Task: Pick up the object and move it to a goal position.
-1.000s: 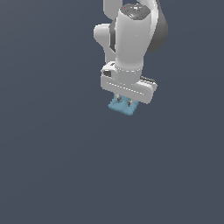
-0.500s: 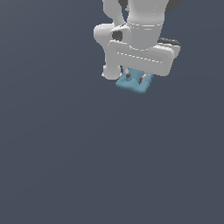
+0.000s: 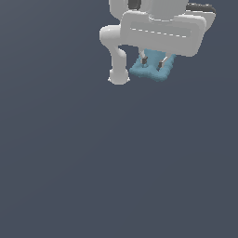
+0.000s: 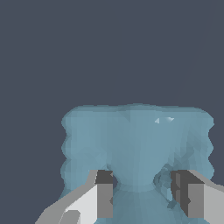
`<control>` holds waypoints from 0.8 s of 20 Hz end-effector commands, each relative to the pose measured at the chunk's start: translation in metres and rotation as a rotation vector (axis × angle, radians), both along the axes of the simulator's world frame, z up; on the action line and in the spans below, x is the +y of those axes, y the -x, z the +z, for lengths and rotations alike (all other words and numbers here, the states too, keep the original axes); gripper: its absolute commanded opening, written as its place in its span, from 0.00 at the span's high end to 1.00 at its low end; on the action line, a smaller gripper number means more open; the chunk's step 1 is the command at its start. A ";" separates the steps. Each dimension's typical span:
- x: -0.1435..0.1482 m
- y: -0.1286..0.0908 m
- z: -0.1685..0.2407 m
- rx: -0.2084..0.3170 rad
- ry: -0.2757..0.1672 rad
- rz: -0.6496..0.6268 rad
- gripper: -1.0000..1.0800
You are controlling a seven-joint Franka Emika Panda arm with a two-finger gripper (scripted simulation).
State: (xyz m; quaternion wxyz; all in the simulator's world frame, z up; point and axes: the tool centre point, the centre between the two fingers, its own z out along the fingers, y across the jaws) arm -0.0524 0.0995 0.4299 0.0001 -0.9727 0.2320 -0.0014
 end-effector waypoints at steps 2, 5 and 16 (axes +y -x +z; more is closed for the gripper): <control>0.003 0.001 0.011 0.002 0.000 0.000 1.00; 0.004 0.000 0.015 0.002 0.000 0.000 1.00; 0.001 -0.006 0.023 0.002 0.000 0.000 1.00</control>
